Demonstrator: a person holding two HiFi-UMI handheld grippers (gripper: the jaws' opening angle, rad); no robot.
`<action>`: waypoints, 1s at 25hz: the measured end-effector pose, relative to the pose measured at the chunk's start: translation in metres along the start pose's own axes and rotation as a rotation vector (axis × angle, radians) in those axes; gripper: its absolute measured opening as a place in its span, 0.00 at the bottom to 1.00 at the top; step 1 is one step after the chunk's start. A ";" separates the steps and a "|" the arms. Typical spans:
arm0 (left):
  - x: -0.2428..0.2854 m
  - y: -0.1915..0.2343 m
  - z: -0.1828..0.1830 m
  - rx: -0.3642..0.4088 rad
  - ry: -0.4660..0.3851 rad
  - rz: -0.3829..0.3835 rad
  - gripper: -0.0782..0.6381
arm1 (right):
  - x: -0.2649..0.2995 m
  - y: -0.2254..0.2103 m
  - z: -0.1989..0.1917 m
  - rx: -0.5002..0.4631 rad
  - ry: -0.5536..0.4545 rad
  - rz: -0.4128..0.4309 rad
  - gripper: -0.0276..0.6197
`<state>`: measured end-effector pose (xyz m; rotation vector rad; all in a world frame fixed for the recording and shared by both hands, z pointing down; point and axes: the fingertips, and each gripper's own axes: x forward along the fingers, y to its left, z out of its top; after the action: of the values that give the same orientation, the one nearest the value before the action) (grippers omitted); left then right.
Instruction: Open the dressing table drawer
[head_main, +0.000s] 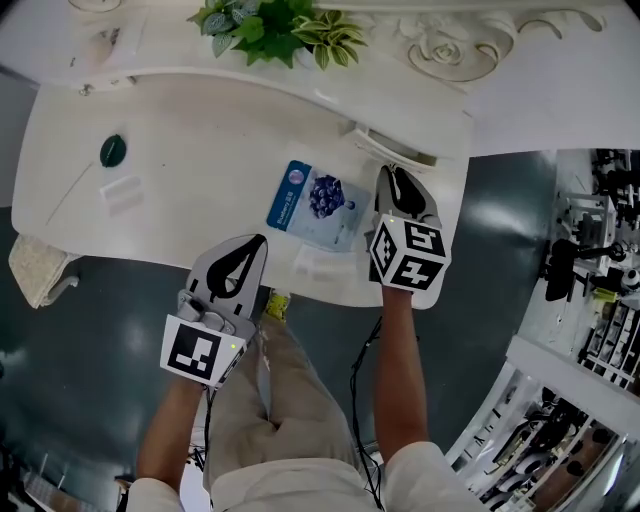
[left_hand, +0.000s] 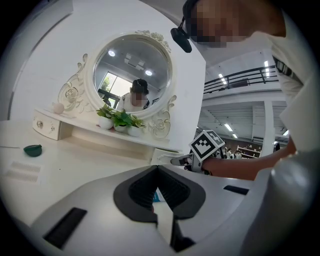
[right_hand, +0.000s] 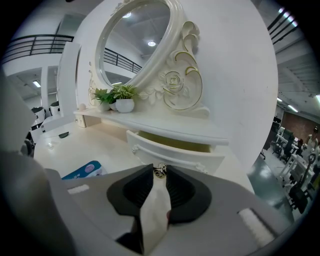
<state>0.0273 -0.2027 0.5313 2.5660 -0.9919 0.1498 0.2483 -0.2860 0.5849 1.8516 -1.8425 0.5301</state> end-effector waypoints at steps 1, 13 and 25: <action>-0.001 0.001 0.000 0.001 0.002 0.002 0.12 | 0.000 0.000 0.000 0.004 0.000 -0.001 0.18; 0.002 -0.005 0.000 -0.003 -0.003 -0.005 0.12 | -0.004 0.002 0.002 0.016 -0.002 0.003 0.18; 0.005 -0.005 -0.002 -0.005 0.001 -0.009 0.12 | -0.005 0.003 -0.001 0.028 0.000 0.008 0.18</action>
<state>0.0344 -0.2018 0.5326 2.5653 -0.9785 0.1456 0.2454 -0.2814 0.5824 1.8632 -1.8523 0.5611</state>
